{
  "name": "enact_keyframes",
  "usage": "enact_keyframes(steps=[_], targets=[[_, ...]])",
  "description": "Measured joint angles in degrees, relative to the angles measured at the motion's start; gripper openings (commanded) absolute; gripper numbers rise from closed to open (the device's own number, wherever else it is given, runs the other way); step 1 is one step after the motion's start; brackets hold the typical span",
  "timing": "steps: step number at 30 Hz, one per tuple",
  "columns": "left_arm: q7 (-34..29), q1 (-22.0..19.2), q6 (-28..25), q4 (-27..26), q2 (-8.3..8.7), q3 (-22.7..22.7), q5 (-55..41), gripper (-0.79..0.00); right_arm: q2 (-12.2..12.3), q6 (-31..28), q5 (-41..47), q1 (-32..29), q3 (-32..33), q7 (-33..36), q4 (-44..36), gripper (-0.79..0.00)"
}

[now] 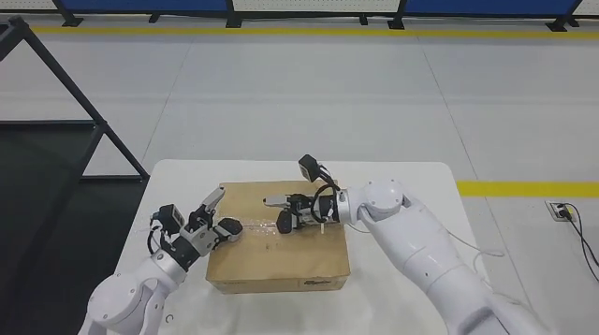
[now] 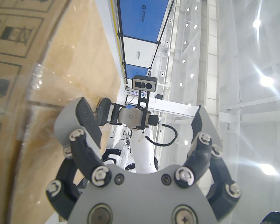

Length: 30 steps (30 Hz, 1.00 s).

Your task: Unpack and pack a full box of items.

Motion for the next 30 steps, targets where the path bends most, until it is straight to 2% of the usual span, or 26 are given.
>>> enact_keyframes(steps=[7,16,20,30], targets=[[1.01,-1.56,0.02,0.83,-0.15,3.33,0.1,0.0,1.53,-0.92,-0.08,-1.26,2.86,0.98,-1.09,0.0],[5.51,-3.94,0.04,5.06,-0.46,5.88,-0.06,0.0,3.92,0.01,-1.05,-3.53,6.47,3.39,-3.98,0.0],[6.8,-3.46,-0.62,5.44,-0.29,4.38,-0.63,0.0,4.84,0.98,-2.65,-4.4,7.48,3.79,-5.93,0.0],[7.41,0.53,-1.43,2.25,0.58,-2.16,-3.21,0.0,7.62,2.84,-5.67,-6.8,11.69,2.83,-9.75,0.0]])
